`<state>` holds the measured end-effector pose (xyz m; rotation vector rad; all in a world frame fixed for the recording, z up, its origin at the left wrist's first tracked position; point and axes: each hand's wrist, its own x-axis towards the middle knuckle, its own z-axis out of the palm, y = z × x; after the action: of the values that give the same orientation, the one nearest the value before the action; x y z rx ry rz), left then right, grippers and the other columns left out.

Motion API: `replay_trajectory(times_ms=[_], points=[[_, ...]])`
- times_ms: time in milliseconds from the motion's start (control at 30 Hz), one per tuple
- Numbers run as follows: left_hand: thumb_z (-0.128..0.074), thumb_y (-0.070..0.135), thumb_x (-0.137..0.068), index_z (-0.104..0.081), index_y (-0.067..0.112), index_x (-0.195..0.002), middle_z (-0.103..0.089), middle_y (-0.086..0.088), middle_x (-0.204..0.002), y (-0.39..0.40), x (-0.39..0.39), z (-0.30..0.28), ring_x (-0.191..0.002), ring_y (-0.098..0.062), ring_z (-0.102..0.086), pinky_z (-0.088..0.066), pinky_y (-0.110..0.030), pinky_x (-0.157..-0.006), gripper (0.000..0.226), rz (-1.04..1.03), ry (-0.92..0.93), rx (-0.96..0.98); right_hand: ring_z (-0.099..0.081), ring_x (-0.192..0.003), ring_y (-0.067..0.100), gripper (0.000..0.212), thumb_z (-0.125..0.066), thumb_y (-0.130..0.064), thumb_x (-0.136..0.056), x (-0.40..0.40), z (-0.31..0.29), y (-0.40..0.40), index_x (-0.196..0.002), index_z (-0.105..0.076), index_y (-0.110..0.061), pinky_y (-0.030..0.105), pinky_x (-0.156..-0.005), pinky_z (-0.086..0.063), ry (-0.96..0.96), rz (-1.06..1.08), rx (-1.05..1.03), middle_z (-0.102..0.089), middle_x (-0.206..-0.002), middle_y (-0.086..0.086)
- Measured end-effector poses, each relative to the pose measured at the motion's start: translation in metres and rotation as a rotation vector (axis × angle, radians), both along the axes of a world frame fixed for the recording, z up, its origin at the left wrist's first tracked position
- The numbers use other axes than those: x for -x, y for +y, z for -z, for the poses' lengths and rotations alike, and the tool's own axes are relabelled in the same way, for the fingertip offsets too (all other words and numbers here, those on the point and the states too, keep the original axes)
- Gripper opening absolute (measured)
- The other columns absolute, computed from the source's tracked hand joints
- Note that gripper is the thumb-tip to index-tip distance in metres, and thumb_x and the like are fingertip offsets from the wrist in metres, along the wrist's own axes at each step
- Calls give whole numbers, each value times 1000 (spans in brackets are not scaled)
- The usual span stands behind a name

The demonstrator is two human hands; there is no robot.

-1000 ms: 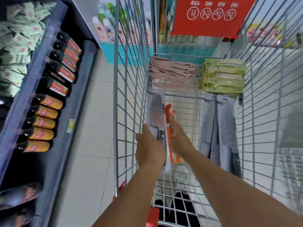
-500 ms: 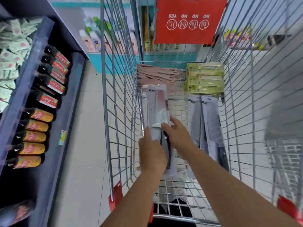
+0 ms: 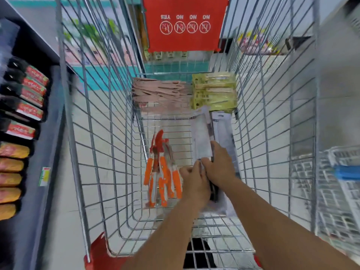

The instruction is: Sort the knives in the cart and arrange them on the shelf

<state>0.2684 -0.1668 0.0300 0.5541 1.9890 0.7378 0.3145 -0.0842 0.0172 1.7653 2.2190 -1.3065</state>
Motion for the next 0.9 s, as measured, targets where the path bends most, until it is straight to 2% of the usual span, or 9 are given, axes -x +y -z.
replay_trajectory(times_ms=[67, 167, 267, 333, 433, 533, 667, 767, 900], points=[[-46, 14, -97, -38, 7, -137, -35, -17, -141, -2, 4, 6, -124, -31, -41, -36, -21, -94, 42, 27, 2, -4, -48, -114, 27, 53, -56, -18, -91, 2, 10, 0, -140, -38, -16, 29, -88, -38, -28, -29, 45, -43, -130, 12], [-62, 16, -89, -29, 7, -143, -23, -14, -149, -7, 10, 18, -135, -30, -31, -32, -30, -109, 64, 196, -1, 67, -49, -94, 20, 43, -54, -18, -92, 5, 18, -4, -133, -40, -17, 28, -76, -38, -50, -37, 101, -39, -129, 11], [-66, 27, -86, -19, 12, -148, -11, -11, -153, -11, 9, 32, -142, -29, -17, -23, -33, -114, 79, 342, -8, 157, -46, -112, 30, 54, -56, -18, -90, 5, 25, -10, -139, -34, -14, 36, -91, -42, -122, -65, 78, -33, -133, 15], [-61, 34, -88, -20, 18, -147, -8, -7, -153, -13, 9, 39, -140, -29, -19, -23, -34, -113, 73, 459, 31, 191, -42, -115, 32, 60, -57, -15, -88, 4, 26, -13, -141, -28, -14, 37, -93, -42, -202, -153, 76, -28, -134, 15], [-46, 31, -94, -18, 17, -149, -10, -4, -156, -16, 16, 45, -141, -25, -16, -17, -35, -113, 63, 700, 309, 249, -37, -119, 30, 49, -50, -13, -91, 3, 28, -17, -136, -32, -9, 34, -96, -40, -338, -294, 13, -27, -137, 14], [-40, 20, -95, -7, 13, -152, 0, -5, -160, -19, 31, 48, -147, -26, 4, -1, -43, -117, 66, 852, 506, 321, -24, -134, 32, 58, -45, -16, -94, 5, 28, -21, -147, -20, -12, 36, -108, -30, -371, -447, -73, -14, -152, 12], [-37, 17, -96, 5, 11, -152, 12, -5, -160, -27, 48, 48, -145, -25, 19, 9, -46, -117, 70, 1014, 589, 382, 6, -147, 25, 68, -43, -15, -96, 5, 33, -27, -153, -5, -20, 40, -118, -8, -400, -699, -52, 10, -160, -1], [-41, 19, -96, 7, 8, -151, 14, -8, -159, -37, 57, 49, -144, -27, 20, 9, -48, -115, 74, 1045, 656, 388, 11, -147, 24, 76, -48, -12, -94, 6, 34, -32, -153, -1, -16, 38, -118, -5, -437, -715, -40, 14, -160, 1], [-36, 14, -97, -1, 5, -151, 14, -10, -159, -49, 71, 48, -144, -29, 20, 5, -51, -115, 65, 1059, 667, 432, 12, -147, 28, 81, -52, -8, -91, 11, 28, -36, -152, 1, -10, 41, -119, -5, -474, -711, -41, 15, -159, 6]])
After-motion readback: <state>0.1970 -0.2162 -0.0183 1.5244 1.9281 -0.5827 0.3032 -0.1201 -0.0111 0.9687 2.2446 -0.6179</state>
